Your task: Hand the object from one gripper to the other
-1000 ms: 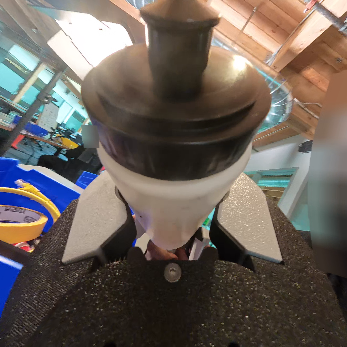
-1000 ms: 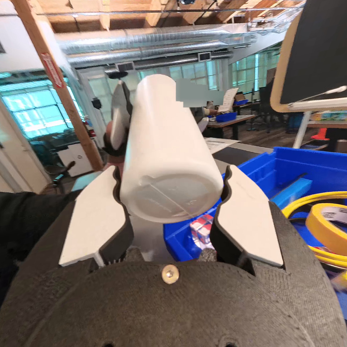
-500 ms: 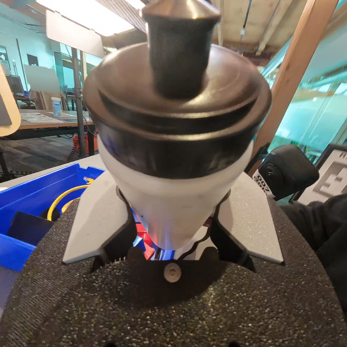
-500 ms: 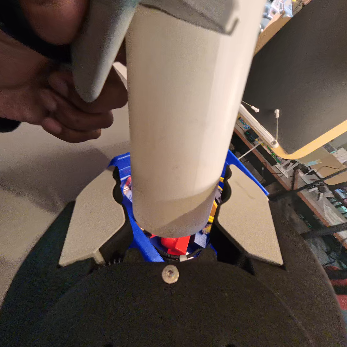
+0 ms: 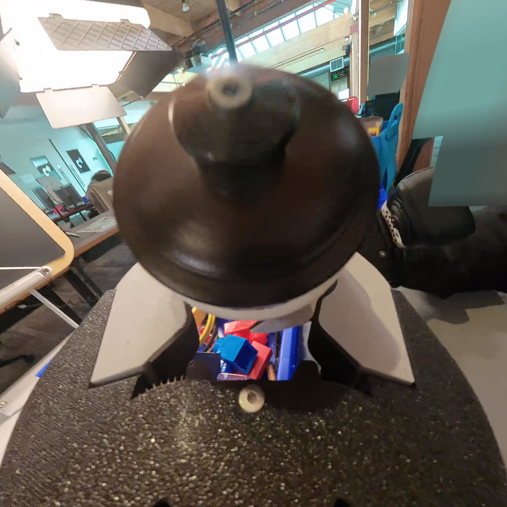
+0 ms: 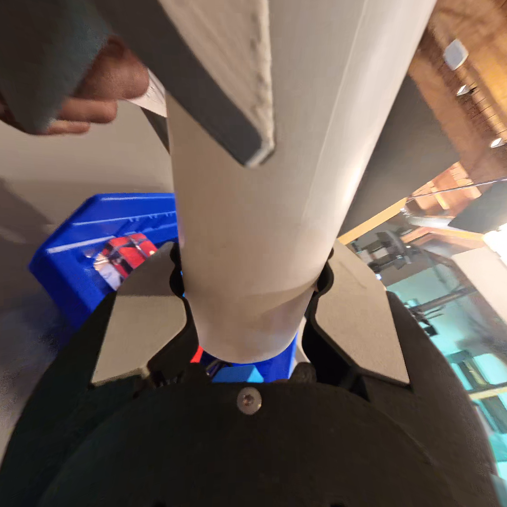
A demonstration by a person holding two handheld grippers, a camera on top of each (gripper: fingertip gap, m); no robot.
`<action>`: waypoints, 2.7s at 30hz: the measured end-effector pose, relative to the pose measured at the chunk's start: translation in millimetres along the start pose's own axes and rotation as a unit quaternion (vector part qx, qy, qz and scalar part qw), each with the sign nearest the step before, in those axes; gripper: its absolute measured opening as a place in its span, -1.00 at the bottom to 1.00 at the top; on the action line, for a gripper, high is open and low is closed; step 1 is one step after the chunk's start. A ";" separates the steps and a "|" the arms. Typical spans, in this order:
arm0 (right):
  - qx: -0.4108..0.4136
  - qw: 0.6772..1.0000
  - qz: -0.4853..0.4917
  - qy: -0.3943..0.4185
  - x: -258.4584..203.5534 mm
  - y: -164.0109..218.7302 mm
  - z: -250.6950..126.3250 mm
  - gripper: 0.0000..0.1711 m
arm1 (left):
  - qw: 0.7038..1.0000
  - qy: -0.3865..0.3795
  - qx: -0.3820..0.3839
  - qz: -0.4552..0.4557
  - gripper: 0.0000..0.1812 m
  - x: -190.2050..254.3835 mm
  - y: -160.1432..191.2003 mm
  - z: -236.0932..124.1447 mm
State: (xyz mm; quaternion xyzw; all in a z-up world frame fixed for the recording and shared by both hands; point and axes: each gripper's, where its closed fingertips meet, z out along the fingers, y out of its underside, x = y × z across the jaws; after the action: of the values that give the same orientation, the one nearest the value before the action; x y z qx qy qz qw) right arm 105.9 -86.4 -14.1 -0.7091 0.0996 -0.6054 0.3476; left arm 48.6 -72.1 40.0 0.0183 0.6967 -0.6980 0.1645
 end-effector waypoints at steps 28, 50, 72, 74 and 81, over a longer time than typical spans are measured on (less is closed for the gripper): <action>-0.083 0.957 -0.262 0.092 19.9 33.9 -0.2 0.14 | 0.991 -0.016 -0.130 0.037 0.41 4.1 52.1 -26.7; -0.085 0.956 -0.260 0.107 29.5 34.0 -2.0 0.03 | 0.993 -0.040 -0.052 -0.097 0.13 -8.0 53.5 -29.8; -0.043 0.959 -0.251 0.127 9.4 -3.3 -2.3 0.14 | 0.983 0.022 -0.013 -0.180 0.05 10.6 38.8 -24.3; -0.033 0.971 -0.211 0.107 7.7 -4.5 -3.4 0.14 | 0.984 0.034 0.011 -0.174 0.05 13.2 29.4 -26.3; 0.040 0.985 0.136 -0.101 -4.1 -22.0 -10.6 0.13 | 0.975 0.046 0.119 -0.184 0.18 -3.1 -2.0 -50.5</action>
State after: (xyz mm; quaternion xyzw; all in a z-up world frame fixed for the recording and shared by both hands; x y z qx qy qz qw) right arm 88.9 -71.8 -3.5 -0.7323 0.1351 -0.4813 0.4625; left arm 40.8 -22.0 41.3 -0.0585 0.6066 -0.7929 -0.0019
